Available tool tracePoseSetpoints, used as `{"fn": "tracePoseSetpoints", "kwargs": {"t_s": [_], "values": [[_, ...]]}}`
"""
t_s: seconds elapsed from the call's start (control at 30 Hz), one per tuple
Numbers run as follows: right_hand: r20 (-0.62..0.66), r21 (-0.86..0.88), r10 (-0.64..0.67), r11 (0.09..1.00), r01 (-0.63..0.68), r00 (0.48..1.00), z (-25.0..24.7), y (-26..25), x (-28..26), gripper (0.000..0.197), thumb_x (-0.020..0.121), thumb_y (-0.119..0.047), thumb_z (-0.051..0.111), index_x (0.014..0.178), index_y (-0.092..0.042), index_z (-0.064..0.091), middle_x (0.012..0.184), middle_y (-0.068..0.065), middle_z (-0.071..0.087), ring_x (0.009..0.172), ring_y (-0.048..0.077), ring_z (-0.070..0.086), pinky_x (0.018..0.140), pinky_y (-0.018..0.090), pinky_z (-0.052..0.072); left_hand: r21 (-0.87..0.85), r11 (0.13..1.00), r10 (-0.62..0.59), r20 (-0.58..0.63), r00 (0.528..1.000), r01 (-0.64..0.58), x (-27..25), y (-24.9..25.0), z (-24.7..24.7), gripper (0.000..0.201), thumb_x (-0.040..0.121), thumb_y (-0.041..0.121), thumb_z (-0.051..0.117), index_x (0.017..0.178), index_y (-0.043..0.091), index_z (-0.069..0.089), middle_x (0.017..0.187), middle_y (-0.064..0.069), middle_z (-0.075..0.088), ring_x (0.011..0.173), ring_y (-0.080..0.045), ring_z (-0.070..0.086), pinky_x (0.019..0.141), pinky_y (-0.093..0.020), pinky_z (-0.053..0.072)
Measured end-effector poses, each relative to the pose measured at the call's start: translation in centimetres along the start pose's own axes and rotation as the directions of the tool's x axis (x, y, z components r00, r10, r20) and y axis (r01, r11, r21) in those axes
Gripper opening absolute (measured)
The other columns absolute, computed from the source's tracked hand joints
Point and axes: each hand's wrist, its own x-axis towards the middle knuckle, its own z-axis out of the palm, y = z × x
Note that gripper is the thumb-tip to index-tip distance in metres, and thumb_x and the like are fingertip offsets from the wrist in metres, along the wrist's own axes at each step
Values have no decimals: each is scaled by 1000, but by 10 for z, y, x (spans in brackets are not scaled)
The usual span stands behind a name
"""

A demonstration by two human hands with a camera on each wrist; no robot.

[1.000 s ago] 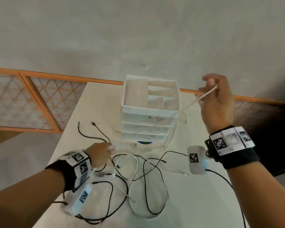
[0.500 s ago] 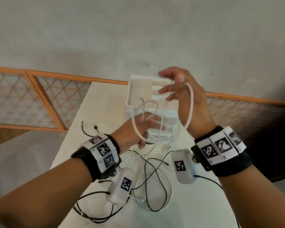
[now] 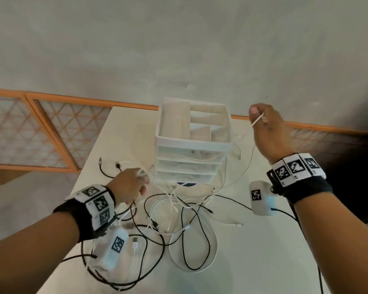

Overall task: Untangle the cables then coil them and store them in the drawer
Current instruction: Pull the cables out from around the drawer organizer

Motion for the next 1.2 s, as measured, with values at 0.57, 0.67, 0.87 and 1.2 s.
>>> {"fn": "tracePoseSetpoints", "kwargs": {"t_s": [0.57, 0.67, 0.87, 1.2], "values": [[213, 228, 40, 969, -89, 976, 8, 36, 53, 21, 91, -27, 43, 98, -26, 63, 116, -3, 61, 111, 21, 58, 103, 47, 46, -401, 872, 254, -118, 960, -280, -33, 45, -22, 31, 104, 30, 45, 89, 6, 57, 55, 4, 29, 46, -12, 28, 42, -22, 30], [418, -15, 150, 987, -158, 896, 26, 95, 21, 32, 92, -9, 45, 87, -32, 66, 137, -10, 56, 127, 25, 55, 110, 46, 40, -410, 864, 275, -101, 956, -292, -37, 42, -23, 29, 104, 29, 45, 98, 7, 62, 58, 4, 25, 48, -12, 20, 41, -21, 23], [725, -429, 332, 903, 18, 603, 55, 142, -53, 58, 84, 0, 47, 76, -52, 70, 138, -17, 57, 129, 14, 54, 112, 31, 40, -387, 899, 193, -77, 978, -208, -32, 45, -8, 36, 105, 36, 42, 84, 11, 57, 55, 8, 27, 46, -10, 19, 44, -22, 17], [624, 167, -45, 983, -77, 780, 25, -21, -55, 60, 79, -41, 79, 132, -46, 52, 65, -7, 58, 58, 8, 53, 62, 20, 44, 30, 918, 398, -54, 916, -396, -35, 73, 9, 42, 104, 37, 42, 70, 17, 59, 53, 13, 45, 47, -1, 39, 54, -24, 31]]}}
